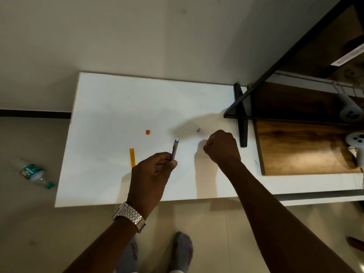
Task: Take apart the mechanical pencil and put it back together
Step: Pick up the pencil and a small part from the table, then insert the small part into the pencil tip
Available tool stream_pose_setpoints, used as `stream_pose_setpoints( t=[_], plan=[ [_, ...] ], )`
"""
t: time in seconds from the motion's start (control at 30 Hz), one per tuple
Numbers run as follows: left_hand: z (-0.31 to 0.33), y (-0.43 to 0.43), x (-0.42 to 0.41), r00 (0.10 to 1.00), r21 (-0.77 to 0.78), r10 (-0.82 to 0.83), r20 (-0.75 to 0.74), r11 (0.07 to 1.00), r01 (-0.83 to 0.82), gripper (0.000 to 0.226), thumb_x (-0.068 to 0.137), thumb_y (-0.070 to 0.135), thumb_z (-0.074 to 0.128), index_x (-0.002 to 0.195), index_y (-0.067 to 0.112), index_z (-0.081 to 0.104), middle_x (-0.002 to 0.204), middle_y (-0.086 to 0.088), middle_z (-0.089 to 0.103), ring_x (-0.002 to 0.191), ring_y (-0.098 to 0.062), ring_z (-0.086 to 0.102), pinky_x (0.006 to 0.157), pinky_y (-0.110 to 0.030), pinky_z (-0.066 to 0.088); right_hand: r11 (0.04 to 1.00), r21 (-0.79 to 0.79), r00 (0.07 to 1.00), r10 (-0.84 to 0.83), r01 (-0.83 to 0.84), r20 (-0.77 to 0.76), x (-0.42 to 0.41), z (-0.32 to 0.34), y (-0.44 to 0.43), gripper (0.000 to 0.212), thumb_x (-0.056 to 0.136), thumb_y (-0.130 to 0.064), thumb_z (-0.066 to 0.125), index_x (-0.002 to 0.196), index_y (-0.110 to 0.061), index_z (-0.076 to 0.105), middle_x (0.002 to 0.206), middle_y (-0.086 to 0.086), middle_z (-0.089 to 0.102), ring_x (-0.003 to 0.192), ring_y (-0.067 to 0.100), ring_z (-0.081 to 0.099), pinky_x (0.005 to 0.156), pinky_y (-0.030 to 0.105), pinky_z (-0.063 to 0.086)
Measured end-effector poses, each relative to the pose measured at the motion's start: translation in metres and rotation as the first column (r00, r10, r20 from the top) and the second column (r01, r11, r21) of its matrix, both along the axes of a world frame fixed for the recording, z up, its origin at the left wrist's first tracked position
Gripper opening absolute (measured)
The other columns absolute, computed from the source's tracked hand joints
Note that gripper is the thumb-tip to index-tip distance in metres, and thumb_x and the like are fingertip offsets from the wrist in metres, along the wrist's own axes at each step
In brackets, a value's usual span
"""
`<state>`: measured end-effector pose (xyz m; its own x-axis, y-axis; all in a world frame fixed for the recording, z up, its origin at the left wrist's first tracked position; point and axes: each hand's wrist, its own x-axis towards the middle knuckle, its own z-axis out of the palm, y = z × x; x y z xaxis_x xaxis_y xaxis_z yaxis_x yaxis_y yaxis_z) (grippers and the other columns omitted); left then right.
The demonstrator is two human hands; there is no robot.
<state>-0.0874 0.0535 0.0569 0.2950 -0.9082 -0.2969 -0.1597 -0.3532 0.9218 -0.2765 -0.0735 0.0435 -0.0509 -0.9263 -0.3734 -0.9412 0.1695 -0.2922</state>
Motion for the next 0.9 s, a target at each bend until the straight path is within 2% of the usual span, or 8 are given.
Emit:
stream_pose_setpoints(
  t=[0.07, 0.13, 0.2, 0.27, 0.43, 0.67, 0.77, 0.9],
  plan=[
    [0.0, -0.001, 0.0, 1.0, -0.004, 0.002, -0.03, 1.0, -0.002, 0.011, 0.087, 0.023, 0.076, 0.092, 0.032, 0.073, 0.083, 0.022, 0.076, 0.079, 0.006, 0.072, 0.066, -0.002, 0.049, 0.993, 0.024, 0.945, -0.117, 0.115, 0.304, 0.005, 0.014, -0.001, 0.014, 0.088, -0.012, 0.071, 0.085, 0.001, 0.078, 0.084, 0.021, 0.074, 0.078, 0.027, 0.07, 0.072, 0.037, 0.057],
    [-0.002, -0.002, 0.001, 0.999, -0.011, 0.005, -0.034, 1.0, -0.006, 0.011, 0.087, 0.021, 0.076, 0.094, 0.029, 0.075, 0.082, 0.018, 0.077, 0.08, 0.005, 0.073, 0.069, -0.003, 0.049, 0.972, 0.124, 0.754, -0.232, 0.198, 0.614, 0.017, 0.035, 0.003, 0.013, 0.094, -0.011, 0.069, 0.093, -0.01, 0.082, 0.082, 0.012, 0.075, 0.071, 0.013, 0.065, 0.067, 0.033, 0.057],
    [-0.004, -0.003, 0.001, 1.0, -0.02, -0.006, -0.011, 1.0, 0.005, 0.012, 0.086, 0.018, 0.077, 0.097, 0.024, 0.076, 0.082, 0.016, 0.077, 0.08, 0.005, 0.073, 0.071, -0.002, 0.049, 0.982, 0.138, 0.643, -0.188, 0.127, 0.743, 0.03, 0.053, 0.008, 0.02, 0.098, -0.011, 0.066, 0.102, -0.022, 0.082, 0.087, 0.004, 0.076, 0.076, 0.007, 0.067, 0.07, 0.03, 0.062],
    [-0.004, -0.004, 0.002, 1.0, -0.027, -0.013, 0.0, 1.0, 0.013, 0.015, 0.087, 0.017, 0.077, 0.102, 0.018, 0.076, 0.087, 0.014, 0.077, 0.082, 0.006, 0.072, 0.074, -0.004, 0.05, 0.994, 0.092, 0.624, -0.104, 0.051, 0.774, 0.043, 0.066, 0.014, 0.022, 0.1, -0.011, 0.064, 0.103, -0.025, 0.081, 0.093, 0.003, 0.078, 0.083, 0.008, 0.069, 0.073, 0.03, 0.063],
    [-0.001, -0.007, 0.005, 1.0, -0.022, 0.002, 0.021, 1.0, -0.001, 0.019, 0.087, 0.016, 0.076, 0.106, 0.014, 0.077, 0.086, 0.016, 0.074, 0.081, 0.004, 0.072, 0.07, -0.005, 0.052, 0.996, 0.091, 0.665, -0.052, -0.024, 0.745, 0.057, 0.076, 0.023, 0.018, 0.1, -0.009, 0.065, 0.099, -0.018, 0.08, 0.079, -0.017, 0.074, 0.08, 0.0, 0.068, 0.067, 0.025, 0.057],
    [-0.003, -0.007, 0.007, 0.999, -0.025, -0.014, 0.052, 1.0, 0.015, 0.021, 0.087, 0.014, 0.075, 0.108, 0.011, 0.077, 0.088, 0.017, 0.071, 0.077, 0.019, 0.065, 0.068, 0.001, 0.047, 0.998, 0.065, 0.728, -0.028, -0.023, 0.685, 0.059, 0.076, 0.025, 0.017, 0.1, -0.004, 0.063, 0.102, -0.011, 0.079, 0.091, 0.014, 0.077, 0.094, 0.035, 0.072, 0.074, 0.046, 0.061],
    [-0.004, -0.006, 0.007, 0.998, -0.017, -0.004, 0.059, 1.0, 0.005, 0.021, 0.087, 0.014, 0.076, 0.108, 0.011, 0.077, 0.093, 0.005, 0.077, 0.077, 0.015, 0.067, 0.069, -0.001, 0.048, 0.997, 0.063, 0.743, -0.015, -0.036, 0.669, 0.058, 0.075, 0.024, 0.017, 0.099, -0.004, 0.065, 0.104, -0.008, 0.081, 0.09, 0.012, 0.078, 0.092, 0.032, 0.074, 0.076, 0.049, 0.062],
    [-0.003, -0.006, 0.009, 0.997, -0.022, -0.01, 0.08, 1.0, 0.012, 0.021, 0.088, 0.015, 0.075, 0.108, 0.012, 0.077, 0.092, 0.005, 0.076, 0.078, 0.017, 0.066, 0.071, 0.0, 0.047, 0.997, 0.074, 0.747, -0.023, -0.035, 0.665, 0.056, 0.071, 0.024, 0.018, 0.097, -0.001, 0.066, 0.107, -0.005, 0.081, 0.089, 0.01, 0.078, 0.091, 0.034, 0.076, 0.075, 0.047, 0.061]
  ],
)
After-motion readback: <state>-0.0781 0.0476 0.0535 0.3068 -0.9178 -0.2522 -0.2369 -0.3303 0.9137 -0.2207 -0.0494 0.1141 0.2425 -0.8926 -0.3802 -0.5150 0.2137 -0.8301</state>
